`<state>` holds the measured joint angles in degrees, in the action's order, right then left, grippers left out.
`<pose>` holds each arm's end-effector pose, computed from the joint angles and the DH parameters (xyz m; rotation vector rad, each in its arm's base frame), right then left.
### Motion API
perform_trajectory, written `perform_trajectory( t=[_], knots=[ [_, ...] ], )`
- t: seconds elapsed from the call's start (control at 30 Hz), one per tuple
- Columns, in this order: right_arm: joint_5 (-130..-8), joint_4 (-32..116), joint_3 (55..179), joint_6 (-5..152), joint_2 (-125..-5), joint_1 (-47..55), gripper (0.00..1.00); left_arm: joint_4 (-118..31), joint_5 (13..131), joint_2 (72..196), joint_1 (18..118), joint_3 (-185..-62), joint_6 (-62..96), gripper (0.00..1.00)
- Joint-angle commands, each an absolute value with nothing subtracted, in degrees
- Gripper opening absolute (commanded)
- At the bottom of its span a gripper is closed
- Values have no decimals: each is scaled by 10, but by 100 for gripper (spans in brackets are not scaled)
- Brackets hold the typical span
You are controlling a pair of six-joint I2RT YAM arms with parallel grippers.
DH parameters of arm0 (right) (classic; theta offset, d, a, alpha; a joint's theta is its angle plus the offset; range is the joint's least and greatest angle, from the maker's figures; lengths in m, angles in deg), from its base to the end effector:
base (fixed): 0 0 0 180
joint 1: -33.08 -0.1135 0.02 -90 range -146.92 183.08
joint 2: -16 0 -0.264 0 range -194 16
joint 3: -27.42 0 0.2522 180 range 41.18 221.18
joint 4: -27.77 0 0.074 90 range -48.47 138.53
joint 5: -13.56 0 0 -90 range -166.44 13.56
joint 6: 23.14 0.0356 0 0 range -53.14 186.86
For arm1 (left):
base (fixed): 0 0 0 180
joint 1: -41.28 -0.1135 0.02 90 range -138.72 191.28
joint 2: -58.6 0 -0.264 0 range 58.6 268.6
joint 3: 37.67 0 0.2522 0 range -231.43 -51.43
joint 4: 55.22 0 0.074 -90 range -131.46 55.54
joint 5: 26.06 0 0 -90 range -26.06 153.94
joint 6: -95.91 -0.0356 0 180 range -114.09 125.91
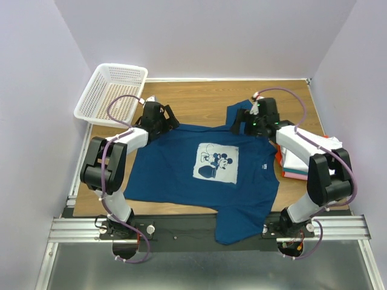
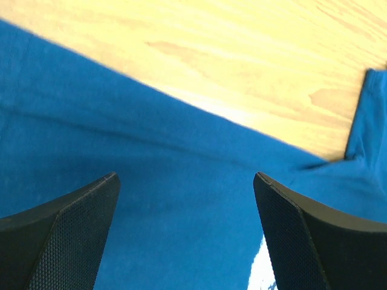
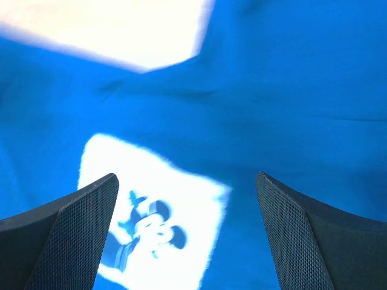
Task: Fold and stack the t-shirts
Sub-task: Flatten the tshirt out
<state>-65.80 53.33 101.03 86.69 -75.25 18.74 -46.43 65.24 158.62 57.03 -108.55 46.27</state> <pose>0.3332 0.0920 0.2264 0.0181 2.3655 0.5109 0.3584 -0.1019 0.1833 -0.4760 2.2416 -0.5494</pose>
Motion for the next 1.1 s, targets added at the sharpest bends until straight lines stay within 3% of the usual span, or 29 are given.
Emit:
perform_trajectory(
  t=[0.0,0.37,1.07],
  knots=[
    [-612,514,997,854,-773,115,100,-436,617,1618,569,-1123,457,98],
    [-609,476,1004,871,-852,33,100,-422,595,1652,569,-1144,457,98],
    [-624,473,973,862,-865,32,100,-354,562,1772,559,-1327,463,98]
  ],
)
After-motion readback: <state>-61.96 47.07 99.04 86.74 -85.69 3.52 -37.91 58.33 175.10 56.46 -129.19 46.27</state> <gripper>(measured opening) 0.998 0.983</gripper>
